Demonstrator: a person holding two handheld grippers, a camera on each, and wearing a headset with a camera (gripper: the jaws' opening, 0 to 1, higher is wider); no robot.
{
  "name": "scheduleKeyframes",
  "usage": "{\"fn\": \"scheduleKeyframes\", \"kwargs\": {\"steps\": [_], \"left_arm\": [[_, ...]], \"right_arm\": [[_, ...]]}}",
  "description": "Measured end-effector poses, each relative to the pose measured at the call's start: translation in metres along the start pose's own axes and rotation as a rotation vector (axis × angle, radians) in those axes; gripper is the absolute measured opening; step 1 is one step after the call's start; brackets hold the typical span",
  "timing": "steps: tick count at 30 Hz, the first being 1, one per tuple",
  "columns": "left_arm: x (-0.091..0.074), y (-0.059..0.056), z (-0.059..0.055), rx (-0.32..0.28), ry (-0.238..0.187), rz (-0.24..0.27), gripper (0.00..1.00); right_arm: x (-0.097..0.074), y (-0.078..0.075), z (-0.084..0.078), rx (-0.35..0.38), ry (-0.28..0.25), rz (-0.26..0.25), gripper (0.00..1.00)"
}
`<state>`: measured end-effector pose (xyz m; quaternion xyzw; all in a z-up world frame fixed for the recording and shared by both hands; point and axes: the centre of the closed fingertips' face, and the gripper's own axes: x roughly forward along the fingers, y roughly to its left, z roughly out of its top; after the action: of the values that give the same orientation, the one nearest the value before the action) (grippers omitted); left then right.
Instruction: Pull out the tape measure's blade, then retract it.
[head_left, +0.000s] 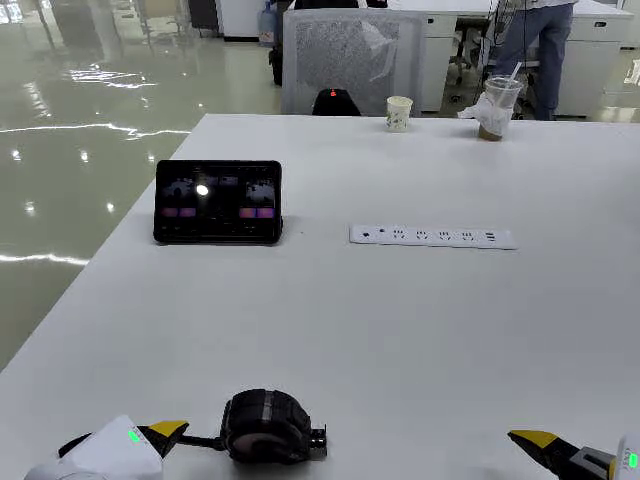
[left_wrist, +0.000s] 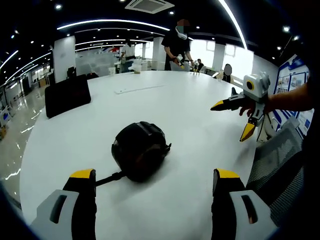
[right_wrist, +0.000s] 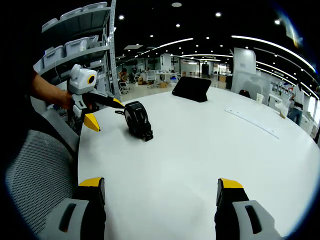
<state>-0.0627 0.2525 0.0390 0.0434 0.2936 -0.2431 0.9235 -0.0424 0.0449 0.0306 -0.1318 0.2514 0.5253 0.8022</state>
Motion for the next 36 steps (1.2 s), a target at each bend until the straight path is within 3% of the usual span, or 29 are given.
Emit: {"fn": "scheduleKeyframes", "kwargs": {"steps": [7, 11, 15, 19, 29, 36], "left_arm": [[-0.006, -0.004, -0.001, 0.015, -0.009, -0.013, 0.97], [-0.009, -0.003, 0.002, -0.001, -0.035, -0.014, 0.99], [-0.011, -0.002, 0.003, 0.020, -0.038, -0.004, 0.99], [-0.012, -0.002, 0.005, 0.005, -0.044, -0.008, 0.99], [-0.013, -0.005, 0.007, 0.052, -0.030, -0.012, 0.99], [-0.012, -0.007, 0.008, 0.043, -0.030, -0.036, 0.99]], "right_arm": [[-0.005, 0.001, -0.001, 0.023, -0.026, -0.009, 0.98], [-0.007, 0.001, -0.002, 0.028, -0.028, -0.009, 0.99], [-0.008, -0.001, -0.002, 0.031, -0.030, -0.014, 0.99], [-0.011, -0.003, 0.000, 0.032, -0.044, -0.028, 0.99], [-0.015, -0.006, 0.000, 0.030, -0.053, -0.039, 0.99], [-0.014, -0.006, -0.001, 0.033, -0.051, -0.036, 0.99]]}}
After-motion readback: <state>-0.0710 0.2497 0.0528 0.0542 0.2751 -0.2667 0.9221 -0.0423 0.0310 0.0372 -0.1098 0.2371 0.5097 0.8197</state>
